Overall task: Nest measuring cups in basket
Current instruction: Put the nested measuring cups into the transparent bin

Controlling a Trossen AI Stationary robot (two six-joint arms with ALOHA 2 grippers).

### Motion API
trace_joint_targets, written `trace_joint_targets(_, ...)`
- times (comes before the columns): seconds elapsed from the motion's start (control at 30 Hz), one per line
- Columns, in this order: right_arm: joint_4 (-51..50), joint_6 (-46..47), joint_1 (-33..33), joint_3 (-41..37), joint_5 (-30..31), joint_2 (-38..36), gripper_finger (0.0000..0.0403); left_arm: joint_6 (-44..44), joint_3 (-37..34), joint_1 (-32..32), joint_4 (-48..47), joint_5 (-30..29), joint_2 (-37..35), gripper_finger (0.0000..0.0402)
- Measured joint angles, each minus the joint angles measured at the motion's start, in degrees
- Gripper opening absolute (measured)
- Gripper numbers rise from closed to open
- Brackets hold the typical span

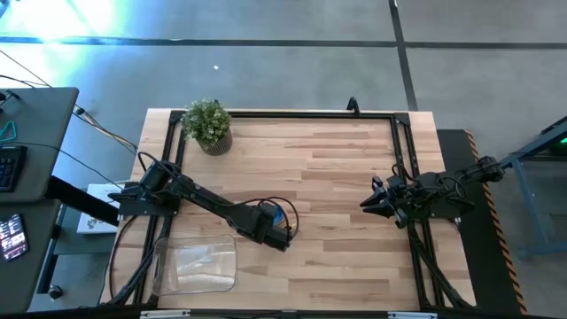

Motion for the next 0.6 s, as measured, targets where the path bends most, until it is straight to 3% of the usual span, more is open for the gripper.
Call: trace_joint_targets(0.6, 0.0, 0.0, 0.0, 0.0, 0.0, 0.0, 0.0087, -2.9, -0.7, -2.2, 0.0, -4.0, 0.0, 0.0139)
